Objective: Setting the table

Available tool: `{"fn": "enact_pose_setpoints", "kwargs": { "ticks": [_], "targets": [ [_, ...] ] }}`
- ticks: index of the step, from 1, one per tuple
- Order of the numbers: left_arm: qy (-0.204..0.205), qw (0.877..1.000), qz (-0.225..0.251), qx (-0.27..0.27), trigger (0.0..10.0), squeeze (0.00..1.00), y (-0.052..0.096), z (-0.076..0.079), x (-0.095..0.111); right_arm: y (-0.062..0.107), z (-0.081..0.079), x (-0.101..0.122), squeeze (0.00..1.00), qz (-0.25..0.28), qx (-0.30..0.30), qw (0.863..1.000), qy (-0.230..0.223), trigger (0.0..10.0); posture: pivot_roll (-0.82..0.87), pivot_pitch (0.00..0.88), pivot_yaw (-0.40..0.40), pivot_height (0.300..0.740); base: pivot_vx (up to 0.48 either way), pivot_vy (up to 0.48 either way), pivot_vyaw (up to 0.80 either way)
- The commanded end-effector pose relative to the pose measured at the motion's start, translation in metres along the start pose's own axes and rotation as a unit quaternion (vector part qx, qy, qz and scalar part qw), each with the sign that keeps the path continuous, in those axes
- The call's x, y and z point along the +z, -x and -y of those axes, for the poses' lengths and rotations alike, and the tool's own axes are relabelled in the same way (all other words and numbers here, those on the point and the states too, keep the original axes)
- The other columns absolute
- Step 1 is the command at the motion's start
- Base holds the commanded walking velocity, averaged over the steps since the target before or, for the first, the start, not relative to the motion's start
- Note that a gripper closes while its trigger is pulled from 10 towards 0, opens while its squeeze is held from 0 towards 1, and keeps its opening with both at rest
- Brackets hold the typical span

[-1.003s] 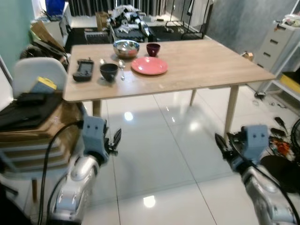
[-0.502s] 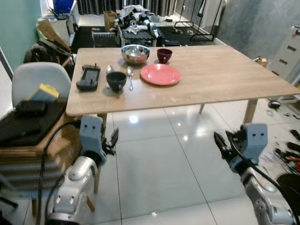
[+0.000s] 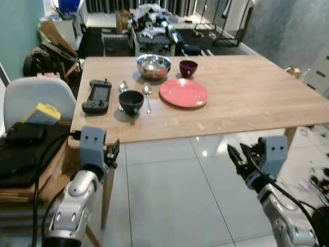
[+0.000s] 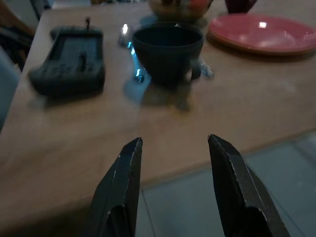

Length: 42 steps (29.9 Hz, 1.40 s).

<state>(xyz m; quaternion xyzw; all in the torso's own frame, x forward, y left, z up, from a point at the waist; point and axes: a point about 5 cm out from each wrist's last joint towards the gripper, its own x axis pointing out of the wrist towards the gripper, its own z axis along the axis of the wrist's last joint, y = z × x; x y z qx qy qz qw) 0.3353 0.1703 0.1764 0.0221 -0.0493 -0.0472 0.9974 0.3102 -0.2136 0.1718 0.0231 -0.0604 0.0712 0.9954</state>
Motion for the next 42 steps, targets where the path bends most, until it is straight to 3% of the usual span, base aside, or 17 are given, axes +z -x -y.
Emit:
{"fn": "enact_pose_setpoints", "kwargs": {
  "ticks": [1,11,15,20,27,36,42],
  "targets": [
    [-0.006,1.000,-0.006,0.015,10.0,0.00,0.001,-0.006,-0.004,0.001,0.001,0.002,0.00,0.004,0.001,1.000,-0.002,10.0,0.08,0.083,0.010,0.740,0.472,0.000,0.00],
    [-0.017,1.000,0.002,0.015,10.0,0.00,-0.003,-0.006,-0.002,0.002,0.000,0.003,0.00,0.006,0.001,1.000,-0.003,10.0,0.08,0.097,0.012,0.740,0.472,0.000,0.00],
    [-0.060,0.998,0.024,-0.009,10.0,0.00,-0.004,0.005,0.005,0.003,0.001,0.004,0.00,0.007,-0.001,1.000,-0.003,10.0,0.08,0.099,0.011,0.740,0.000,0.000,0.00],
    [-0.073,0.996,0.041,-0.040,10.0,0.00,-0.001,0.019,0.010,0.004,0.003,0.003,0.00,0.006,-0.004,1.000,-0.002,10.0,0.08,0.102,0.012,0.740,0.000,0.000,0.00],
    [-0.070,0.995,0.046,-0.046,10.0,0.00,0.001,0.029,0.009,0.004,0.001,0.003,0.00,0.007,-0.003,1.000,-0.003,10.0,0.08,0.102,0.012,0.740,0.000,0.000,0.00],
    [-0.068,0.996,0.042,-0.039,10.0,0.00,-0.001,0.030,0.008,0.003,0.001,0.003,0.00,0.007,-0.004,1.000,-0.002,10.0,0.08,0.105,0.012,0.740,0.000,0.000,0.00],
    [-0.070,0.997,0.030,-0.004,10.0,0.00,-0.015,0.033,0.002,0.003,-0.003,0.004,0.00,0.005,0.006,1.000,-0.002,10.0,0.06,0.126,0.000,0.740,0.000,0.000,0.00]
  ]
}}
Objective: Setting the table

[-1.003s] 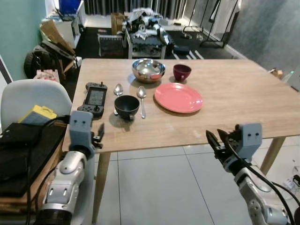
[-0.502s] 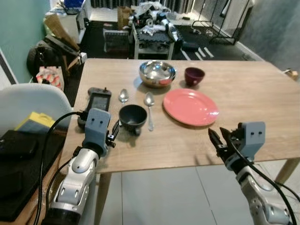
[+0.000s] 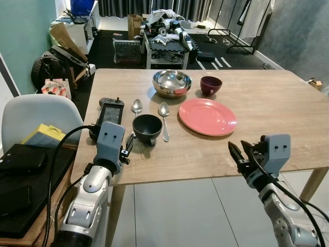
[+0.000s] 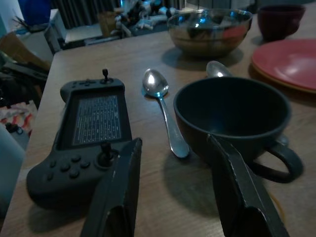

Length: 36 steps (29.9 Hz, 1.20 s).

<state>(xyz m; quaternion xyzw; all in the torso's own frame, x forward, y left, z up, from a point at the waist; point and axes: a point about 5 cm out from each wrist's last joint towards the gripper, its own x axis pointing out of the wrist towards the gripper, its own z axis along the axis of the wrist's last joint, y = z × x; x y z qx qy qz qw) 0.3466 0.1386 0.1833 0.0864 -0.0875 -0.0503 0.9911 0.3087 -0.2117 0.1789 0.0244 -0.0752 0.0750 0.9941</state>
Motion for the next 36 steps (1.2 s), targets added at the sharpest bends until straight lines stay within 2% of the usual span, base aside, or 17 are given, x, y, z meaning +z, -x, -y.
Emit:
{"fn": "enact_pose_setpoints", "kwargs": {
  "ticks": [1,8,11,15,21,22,27,29,36],
  "targets": [
    [-0.011,1.000,-0.004,-0.001,10.0,0.00,-0.003,0.008,-0.004,0.003,-0.002,-0.003,0.00,-0.010,0.004,1.000,-0.001,10.0,0.06,0.134,-0.002,0.740,0.000,0.000,0.00],
    [-0.024,0.999,0.007,-0.027,10.0,0.00,-0.012,0.035,0.002,0.002,-0.005,0.000,0.00,-0.008,0.012,1.000,0.005,10.0,0.03,0.152,0.005,0.740,0.000,0.000,0.00],
    [-0.028,0.997,0.035,-0.058,10.0,0.00,-0.007,0.050,0.012,0.003,-0.005,0.003,0.00,-0.004,0.014,1.000,0.006,10.0,0.03,0.159,0.010,0.740,0.000,0.000,0.00],
    [-0.029,0.997,0.042,-0.063,10.0,0.00,-0.003,0.052,0.013,0.004,-0.005,0.003,0.00,-0.005,0.013,1.000,0.006,10.0,0.04,0.163,0.008,0.740,0.000,0.000,0.00],
    [-0.008,0.997,0.019,-0.069,10.0,0.00,0.006,0.064,0.001,0.004,-0.009,-0.002,0.00,-0.011,0.018,1.000,0.001,10.0,0.04,0.162,0.005,0.740,0.000,0.000,0.00],
    [-0.005,0.998,0.018,-0.065,10.0,0.00,0.008,0.073,0.002,0.003,-0.010,-0.001,0.00,-0.010,0.019,1.000,0.001,10.0,0.04,0.159,0.004,0.740,0.000,0.000,0.00],
    [-0.014,0.998,0.007,-0.054,10.0,0.00,0.008,0.086,0.002,0.002,-0.009,-0.001,0.00,-0.010,0.020,1.000,0.003,10.0,0.04,0.156,0.002,0.740,0.000,0.000,0.00],
    [-0.003,0.999,-0.004,-0.051,10.0,0.00,0.007,0.091,0.001,0.002,-0.008,0.000,0.00,-0.010,0.021,1.000,0.003,10.0,0.04,0.156,0.002,0.740,0.000,0.000,0.00],
    [0.028,0.999,-0.040,-0.013,10.0,0.00,0.007,0.088,-0.004,0.002,-0.008,0.001,0.00,-0.009,0.022,1.000,0.004,10.0,0.03,0.148,0.004,0.740,0.000,0.000,0.00]
  ]
}}
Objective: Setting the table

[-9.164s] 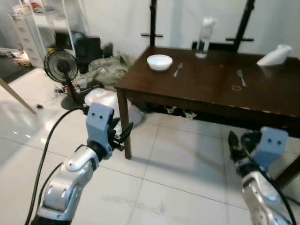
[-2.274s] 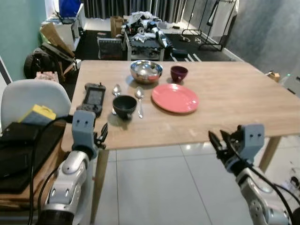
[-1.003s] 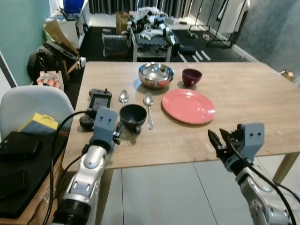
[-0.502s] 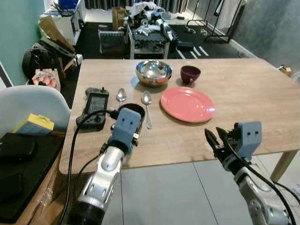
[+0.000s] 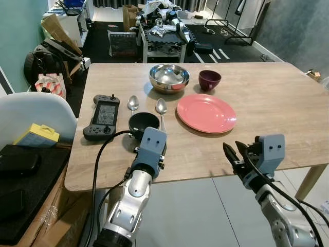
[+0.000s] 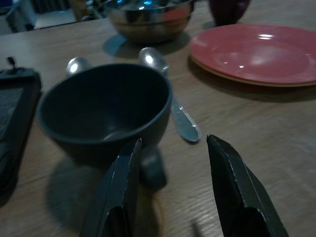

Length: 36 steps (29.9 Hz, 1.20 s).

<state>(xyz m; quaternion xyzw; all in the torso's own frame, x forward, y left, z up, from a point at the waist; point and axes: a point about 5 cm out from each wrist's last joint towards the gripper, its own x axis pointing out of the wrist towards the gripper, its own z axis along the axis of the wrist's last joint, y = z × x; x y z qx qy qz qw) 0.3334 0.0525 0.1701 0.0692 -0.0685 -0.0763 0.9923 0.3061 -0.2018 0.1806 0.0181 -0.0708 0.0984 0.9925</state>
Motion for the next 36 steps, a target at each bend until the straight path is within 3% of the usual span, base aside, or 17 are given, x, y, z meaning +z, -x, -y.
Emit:
{"fn": "enact_pose_setpoints", "kwargs": {
  "ticks": [1,16,23,33,36],
  "targets": [
    [0.008,0.999,-0.027,0.020,10.0,0.00,0.002,0.000,-0.008,0.002,0.002,-0.001,0.00,-0.005,-0.002,1.000,0.000,10.0,0.03,0.145,0.003,0.740,0.000,0.000,0.00],
    [0.040,0.994,-0.081,0.059,10.0,0.00,-0.001,-0.011,-0.021,-0.002,0.001,0.000,0.00,-0.005,0.002,1.000,0.001,10.0,0.03,0.139,-0.002,0.740,0.000,0.000,0.00],
    [0.042,0.990,-0.086,0.105,10.0,0.00,-0.005,-0.039,-0.025,-0.002,0.001,0.000,0.00,-0.004,0.003,1.000,0.000,10.0,0.04,0.137,-0.004,0.740,0.000,0.000,0.00],
    [0.028,0.993,-0.066,0.091,10.0,0.00,-0.009,-0.052,-0.021,-0.002,0.001,0.000,0.00,-0.004,0.002,1.000,-0.001,10.0,0.04,0.140,-0.005,0.740,0.000,0.000,0.00],
    [0.045,0.997,-0.065,0.019,10.0,0.00,-0.010,-0.047,-0.022,-0.002,0.002,0.000,0.00,-0.004,0.000,1.000,0.000,10.0,0.04,0.140,-0.006,0.740,0.000,0.000,0.00]
  ]
}}
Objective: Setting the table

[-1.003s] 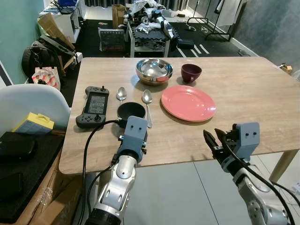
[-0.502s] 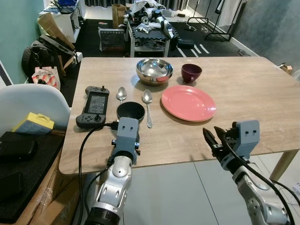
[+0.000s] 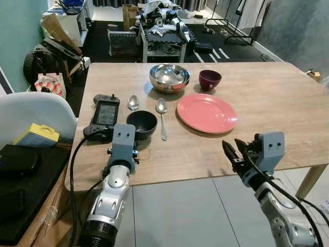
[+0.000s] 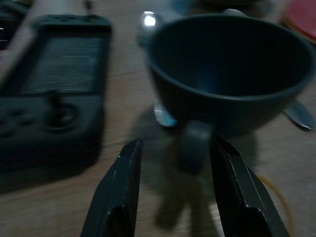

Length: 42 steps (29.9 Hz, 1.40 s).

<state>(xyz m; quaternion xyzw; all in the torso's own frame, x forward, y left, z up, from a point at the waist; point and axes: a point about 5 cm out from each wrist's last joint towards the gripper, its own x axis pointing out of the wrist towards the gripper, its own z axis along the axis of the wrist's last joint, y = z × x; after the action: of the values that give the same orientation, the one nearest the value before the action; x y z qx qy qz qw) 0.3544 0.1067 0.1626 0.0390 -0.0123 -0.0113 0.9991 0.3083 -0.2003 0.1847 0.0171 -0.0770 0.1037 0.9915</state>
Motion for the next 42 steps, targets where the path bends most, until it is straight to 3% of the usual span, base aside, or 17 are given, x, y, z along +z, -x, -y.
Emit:
{"fn": "enact_pose_setpoints", "kwargs": {
  "ticks": [1,8,17,18,19,20,21,23,24,31,42],
  "targets": [
    [0.011,0.999,-0.008,-0.044,10.0,0.00,0.001,0.008,-0.005,0.001,0.003,-0.003,0.00,-0.010,-0.005,1.000,-0.002,10.0,0.04,0.140,-0.006,0.740,0.000,0.000,0.00],
    [0.007,0.996,-0.007,-0.093,10.0,0.00,0.001,0.004,-0.006,0.001,0.005,-0.003,0.00,-0.010,-0.009,1.000,-0.001,10.0,0.03,0.139,-0.007,0.740,0.000,0.000,0.00],
    [-0.016,0.996,0.002,-0.093,9.8,0.00,0.001,-0.004,-0.005,0.001,0.004,-0.004,0.00,-0.010,-0.010,1.000,-0.003,10.0,0.03,0.139,-0.009,0.740,0.000,0.000,0.00],
    [-0.020,0.996,0.003,-0.090,8.9,0.00,0.000,-0.005,-0.006,0.001,0.004,-0.004,0.00,-0.010,-0.010,1.000,-0.003,10.0,0.03,0.139,-0.009,0.740,0.000,0.000,0.00],
    [-0.020,0.996,0.003,-0.090,8.9,0.00,0.000,-0.005,-0.006,0.001,0.004,-0.004,0.00,-0.010,-0.010,1.000,-0.003,10.0,0.03,0.139,-0.009,0.740,0.000,0.000,0.00],
    [-0.023,0.996,0.004,-0.088,5.6,0.00,0.000,-0.006,-0.006,0.000,0.004,-0.004,0.00,-0.010,-0.009,1.000,-0.003,10.0,0.03,0.139,-0.009,0.740,0.000,0.000,0.00],
    [-0.023,0.996,0.004,-0.088,5.6,0.00,0.000,-0.006,-0.006,0.000,0.004,-0.004,0.00,-0.010,-0.009,1.000,-0.003,10.0,0.03,0.139,-0.009,0.740,0.000,0.000,0.00],
    [-0.026,0.996,0.006,-0.089,3.6,0.00,0.000,-0.007,-0.006,0.000,0.004,-0.004,0.00,-0.010,-0.009,1.000,-0.003,10.0,0.03,0.139,-0.011,0.740,0.000,0.000,0.00],
    [-0.029,0.995,0.010,-0.093,0.3,0.00,0.000,-0.007,-0.006,0.000,0.004,-0.004,0.00,-0.010,-0.009,1.000,-0.003,10.0,0.03,0.139,-0.011,0.740,0.000,0.000,0.00],
    [-0.039,0.993,0.017,-0.106,0.0,0.00,0.000,-0.009,-0.006,0.001,0.005,-0.003,0.00,-0.009,-0.011,1.000,-0.002,10.0,0.03,0.139,-0.011,0.740,0.000,0.000,0.00],
    [-0.105,0.985,0.056,-0.122,0.0,0.00,0.001,-0.012,0.003,0.002,0.004,-0.003,0.00,-0.007,-0.012,1.000,-0.003,10.0,0.03,0.141,-0.003,0.740,0.000,0.000,0.00]
  ]
}}
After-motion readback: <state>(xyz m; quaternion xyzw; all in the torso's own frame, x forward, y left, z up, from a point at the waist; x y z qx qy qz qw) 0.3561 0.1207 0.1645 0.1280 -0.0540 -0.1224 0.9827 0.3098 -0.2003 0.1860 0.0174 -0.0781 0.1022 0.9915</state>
